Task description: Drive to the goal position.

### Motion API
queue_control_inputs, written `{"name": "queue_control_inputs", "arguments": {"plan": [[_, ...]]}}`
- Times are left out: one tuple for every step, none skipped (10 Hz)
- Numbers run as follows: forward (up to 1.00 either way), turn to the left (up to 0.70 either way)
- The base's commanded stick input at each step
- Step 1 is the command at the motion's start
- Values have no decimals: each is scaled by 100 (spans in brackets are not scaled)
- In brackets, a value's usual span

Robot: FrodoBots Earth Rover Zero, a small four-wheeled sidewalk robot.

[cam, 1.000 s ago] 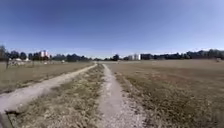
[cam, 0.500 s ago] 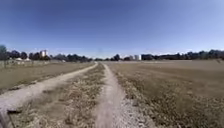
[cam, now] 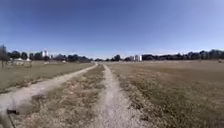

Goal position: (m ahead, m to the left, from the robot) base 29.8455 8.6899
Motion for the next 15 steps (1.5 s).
{"name": "queue_control_inputs", "arguments": {"plan": [[69, 6], [69, 6], [69, 6], [69, 6], [69, 6], [69, 6], [69, 6], [69, 6], [69, 6], [69, 6], [69, 6], [69, 6], [69, 6], [69, 6], [69, 6]]}}
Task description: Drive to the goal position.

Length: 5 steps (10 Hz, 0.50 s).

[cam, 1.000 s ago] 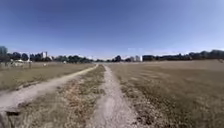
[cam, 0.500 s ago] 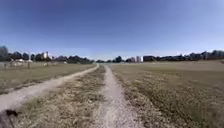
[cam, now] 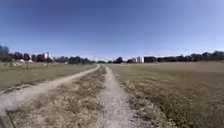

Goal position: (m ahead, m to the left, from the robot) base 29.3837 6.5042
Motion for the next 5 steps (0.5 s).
{"name": "queue_control_inputs", "arguments": {"plan": [[69, 6], [69, 6], [69, 6], [69, 6], [69, 6]]}}
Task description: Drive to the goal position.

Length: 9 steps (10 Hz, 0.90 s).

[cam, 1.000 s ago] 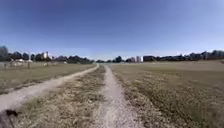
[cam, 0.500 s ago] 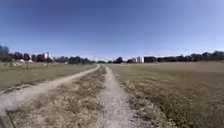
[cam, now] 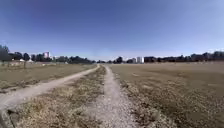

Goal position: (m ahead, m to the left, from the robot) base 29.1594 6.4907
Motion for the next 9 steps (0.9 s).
{"name": "queue_control_inputs", "arguments": {"plan": [[69, 6], [69, 4], [69, 0], [69, -34], [69, -13], [69, 6], [69, 6], [69, 6], [69, 6]]}}
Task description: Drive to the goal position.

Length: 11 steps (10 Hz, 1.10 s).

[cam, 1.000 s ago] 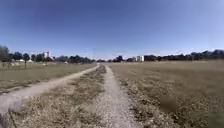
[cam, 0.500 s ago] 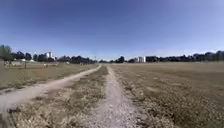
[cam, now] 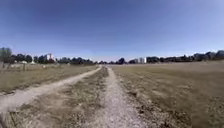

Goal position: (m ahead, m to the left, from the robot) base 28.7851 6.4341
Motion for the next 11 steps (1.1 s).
{"name": "queue_control_inputs", "arguments": {"plan": [[69, 6], [69, 6], [69, 6], [69, 6], [69, 6], [69, 6], [69, -19], [69, -20], [69, 0], [69, 6], [69, 6]]}}
